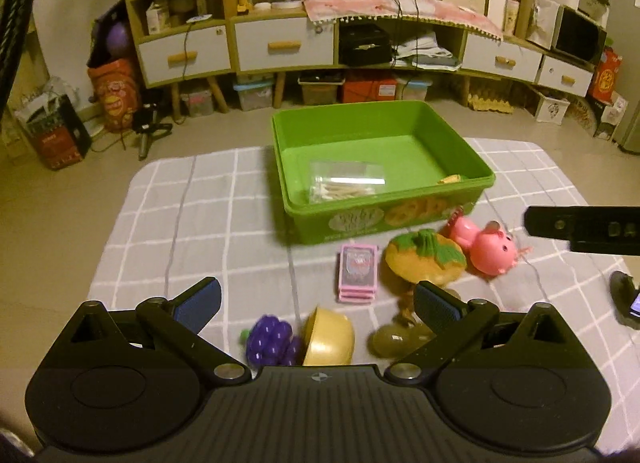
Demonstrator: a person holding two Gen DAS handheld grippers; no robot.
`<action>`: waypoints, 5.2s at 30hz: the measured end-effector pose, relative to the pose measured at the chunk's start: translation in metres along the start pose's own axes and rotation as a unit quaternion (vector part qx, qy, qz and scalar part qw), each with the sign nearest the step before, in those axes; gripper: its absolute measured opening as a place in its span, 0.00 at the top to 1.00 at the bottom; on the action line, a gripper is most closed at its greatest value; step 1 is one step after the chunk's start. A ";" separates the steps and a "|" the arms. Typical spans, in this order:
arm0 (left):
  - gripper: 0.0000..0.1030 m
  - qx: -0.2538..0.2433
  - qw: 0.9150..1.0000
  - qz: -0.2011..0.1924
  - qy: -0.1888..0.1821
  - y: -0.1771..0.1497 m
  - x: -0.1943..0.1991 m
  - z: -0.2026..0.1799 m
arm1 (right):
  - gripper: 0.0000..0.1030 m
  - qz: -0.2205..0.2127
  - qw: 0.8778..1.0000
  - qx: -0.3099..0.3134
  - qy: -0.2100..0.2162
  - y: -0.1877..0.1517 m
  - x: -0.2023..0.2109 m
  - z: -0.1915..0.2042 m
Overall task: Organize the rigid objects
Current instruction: 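Open both tools and withdraw them from the green bin, then grasp the yellow two-handled bowl with the left tool while the right tool grasps the dark triangular toy, then carry the yellow bowl with the left tool into the bin while the right tool drops the dark toy there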
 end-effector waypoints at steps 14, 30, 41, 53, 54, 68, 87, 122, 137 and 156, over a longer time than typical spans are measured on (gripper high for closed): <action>0.02 0.033 0.999 0.022 -0.012 -0.027 0.002 0.016 | 0.34 0.027 0.999 -0.003 0.030 -0.017 0.005 0.023; 0.02 0.042 0.998 0.040 -0.025 -0.046 -0.006 0.024 | 0.34 0.110 0.992 -0.025 0.057 -0.063 -0.023 0.034; 0.17 0.051 0.993 0.076 -0.068 -0.062 -0.012 0.009 | 0.34 0.164 0.981 -0.064 0.079 -0.091 -0.037 0.040; 0.59 0.048 0.991 0.091 -0.087 -0.067 -0.012 0.004 | 0.34 0.178 0.979 -0.058 0.081 -0.099 -0.040 0.043; 0.63 0.047 0.991 0.091 -0.088 -0.067 -0.011 0.003 | 0.34 0.179 0.979 -0.058 0.081 -0.099 -0.040 0.043; 0.78 0.040 0.993 0.063 -0.095 -0.054 -0.003 0.001 | 0.34 0.187 0.977 -0.047 0.085 -0.108 -0.043 0.045; 0.79 0.065 0.992 0.043 -0.099 -0.045 0.001 0.006 | 0.54 0.193 0.977 -0.009 0.089 -0.129 -0.048 0.056; 0.79 0.102 0.989 0.002 -0.104 -0.020 0.011 0.018 | 1.00 0.143 0.972 -0.053 0.179 -0.091 -0.027 0.073; 0.80 0.168 0.979 -0.022 -0.116 0.026 0.005 0.030 | 1.00 0.075 0.981 -0.086 0.158 -0.017 -0.023 0.039; 0.79 0.134 0.977 -0.051 -0.159 0.090 -0.056 -0.060 | 1.00 0.037 0.981 -0.171 0.083 0.051 -0.079 -0.031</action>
Point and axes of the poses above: each gripper's, at about its wrist camera, not at the fingertips, and x roughly against the way its jaws point, z to its left, y to its top, the point moved 9 cm from there along -x, roughly the way its jaws point, and after that the axes turned 13 degrees about -z, right-handed, at the moved point
